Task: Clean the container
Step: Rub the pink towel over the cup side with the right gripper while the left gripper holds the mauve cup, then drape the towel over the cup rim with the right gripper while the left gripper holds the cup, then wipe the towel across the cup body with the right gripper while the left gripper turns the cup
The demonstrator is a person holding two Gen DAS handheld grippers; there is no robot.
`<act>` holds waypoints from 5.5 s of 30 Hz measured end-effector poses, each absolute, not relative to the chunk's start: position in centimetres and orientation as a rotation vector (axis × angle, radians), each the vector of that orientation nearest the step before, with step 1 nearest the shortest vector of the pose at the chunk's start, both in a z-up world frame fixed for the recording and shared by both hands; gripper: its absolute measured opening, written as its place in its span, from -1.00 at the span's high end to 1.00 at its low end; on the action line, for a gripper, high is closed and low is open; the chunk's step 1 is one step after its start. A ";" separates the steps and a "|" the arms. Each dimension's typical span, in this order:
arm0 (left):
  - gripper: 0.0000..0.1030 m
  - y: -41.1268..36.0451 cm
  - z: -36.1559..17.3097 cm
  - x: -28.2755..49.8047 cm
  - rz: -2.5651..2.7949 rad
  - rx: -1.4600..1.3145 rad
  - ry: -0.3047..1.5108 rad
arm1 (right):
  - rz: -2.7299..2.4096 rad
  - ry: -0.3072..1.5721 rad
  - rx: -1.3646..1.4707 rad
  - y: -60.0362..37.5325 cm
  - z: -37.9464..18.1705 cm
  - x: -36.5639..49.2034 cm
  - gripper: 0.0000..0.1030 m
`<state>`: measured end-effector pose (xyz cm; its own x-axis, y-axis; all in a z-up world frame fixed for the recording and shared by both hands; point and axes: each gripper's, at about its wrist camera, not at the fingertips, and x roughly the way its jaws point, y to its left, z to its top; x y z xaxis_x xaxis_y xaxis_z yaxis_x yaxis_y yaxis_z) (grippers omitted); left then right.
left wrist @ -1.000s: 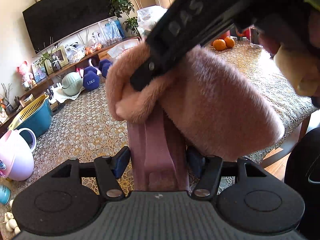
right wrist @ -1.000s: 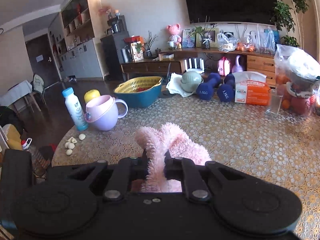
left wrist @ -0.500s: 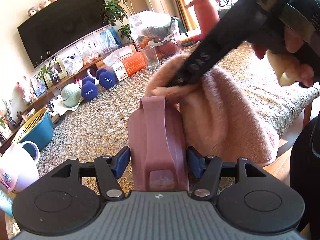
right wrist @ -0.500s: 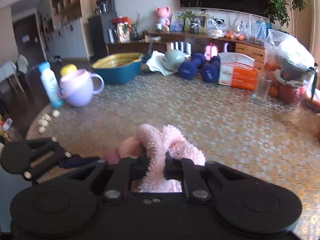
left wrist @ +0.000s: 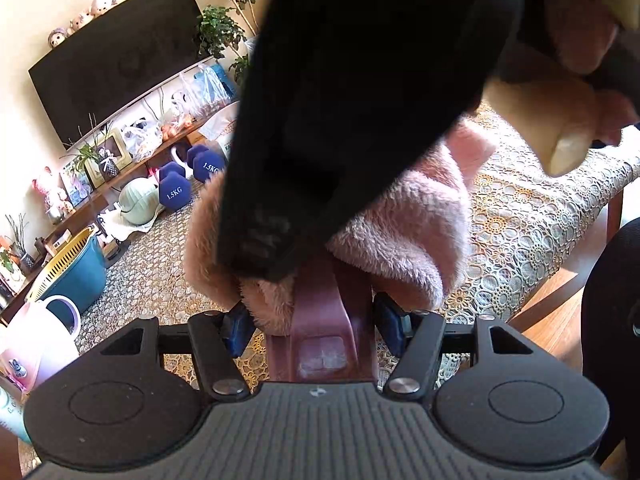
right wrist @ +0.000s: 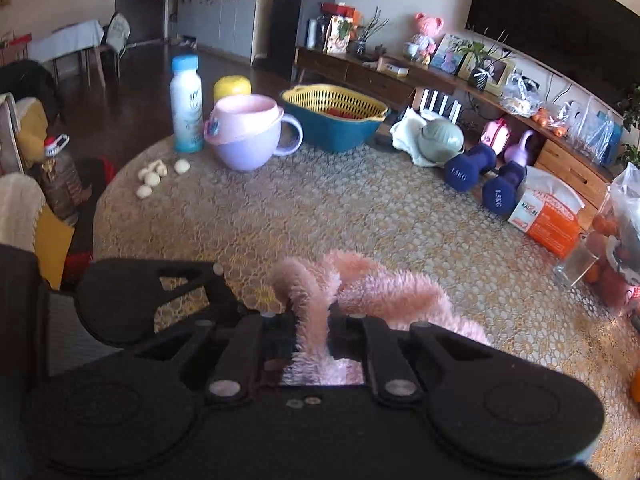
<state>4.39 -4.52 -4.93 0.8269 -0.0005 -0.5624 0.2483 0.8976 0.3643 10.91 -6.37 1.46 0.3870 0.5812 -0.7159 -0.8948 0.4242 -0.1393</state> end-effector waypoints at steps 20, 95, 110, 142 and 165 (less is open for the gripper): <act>-0.65 -0.5 -2.8 4.1 -0.340 -0.039 0.656 | 0.799 0.621 -0.267 -14.6 -0.1 13.4 0.82; -0.59 -4.9 -1.9 5.1 -0.281 0.251 0.563 | 0.755 0.630 -0.278 -14.3 -0.4 16.2 0.84; -0.59 -4.1 -2.0 5.2 -0.284 0.220 0.570 | 1.030 0.626 -0.263 -13.4 2.2 10.4 0.80; -0.59 -3.7 -2.3 4.7 -0.301 0.223 0.563 | 0.529 0.823 -0.166 -24.4 -2.8 18.2 0.63; -0.59 -3.9 -2.2 4.8 -0.279 0.227 0.576 | 0.473 0.877 -0.026 -26.5 -4.4 17.7 -0.15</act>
<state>4.80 -3.94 -2.17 0.8030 -0.1951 -0.5632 0.3206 0.9379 0.1323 17.67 -26.51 -4.44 0.5430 0.3881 -0.7446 -0.4088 0.8968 0.1693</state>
